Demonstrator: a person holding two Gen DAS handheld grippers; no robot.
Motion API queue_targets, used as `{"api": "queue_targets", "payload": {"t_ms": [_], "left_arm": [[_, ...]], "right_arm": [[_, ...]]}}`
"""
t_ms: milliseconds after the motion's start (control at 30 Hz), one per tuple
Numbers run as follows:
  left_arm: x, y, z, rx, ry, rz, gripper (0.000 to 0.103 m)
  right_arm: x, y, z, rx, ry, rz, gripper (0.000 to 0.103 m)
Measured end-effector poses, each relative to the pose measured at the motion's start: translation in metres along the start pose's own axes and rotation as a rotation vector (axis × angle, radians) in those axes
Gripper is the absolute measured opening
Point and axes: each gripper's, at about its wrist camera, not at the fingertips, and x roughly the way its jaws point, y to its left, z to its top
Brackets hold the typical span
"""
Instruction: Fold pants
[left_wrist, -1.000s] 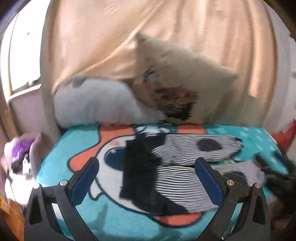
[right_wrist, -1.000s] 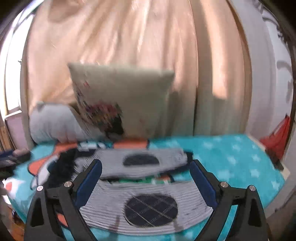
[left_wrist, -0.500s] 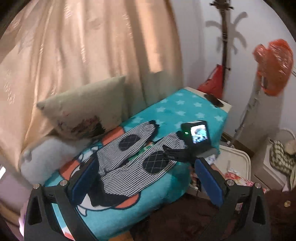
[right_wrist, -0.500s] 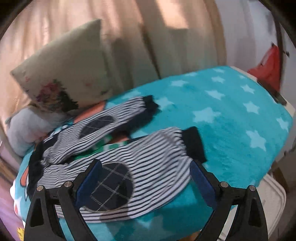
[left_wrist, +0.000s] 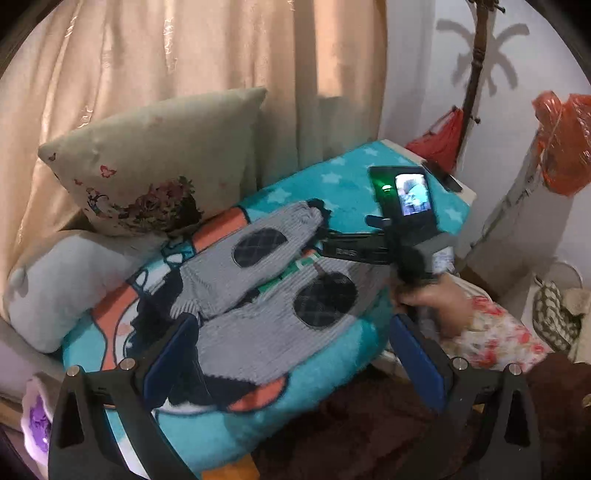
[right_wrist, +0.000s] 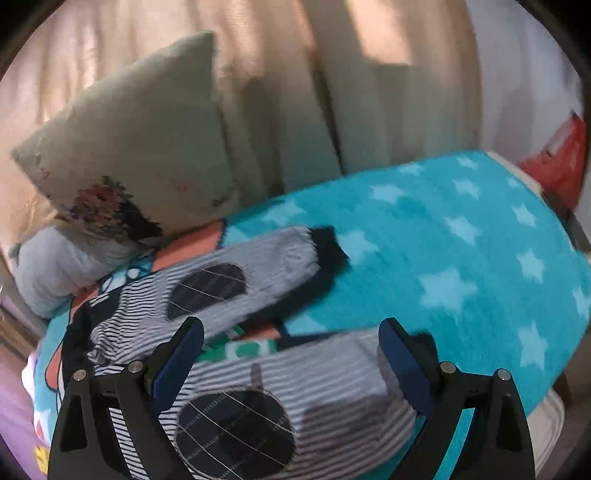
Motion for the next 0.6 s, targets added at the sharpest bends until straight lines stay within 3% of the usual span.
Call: {"api": "queue_targets", "payload": {"t_ms": [167,267,500,600], "left_arm": [[0.039,0.046,-0.007,-0.086,-0.12,0.079,0.103],[0.063,0.071,-0.01,-0.132,-0.138,0.108,0.103],[0.132,0.13,-0.022,-0.31,-0.001,0.196,0.103],[0.146,0.144,-0.026,-0.319,0.035,0.255,0.102]], "right_arm": [[-0.003,0.01,0.022,-0.074,-0.026,0.014,0.097],[-0.007,0.014,0.035,-0.105,-0.039,0.053,0.097],[0.014,0.044,0.052,-0.37,-0.006,0.052,0.097],[0.035,0.051,0.056,-0.433,0.051,0.061,0.097]]}}
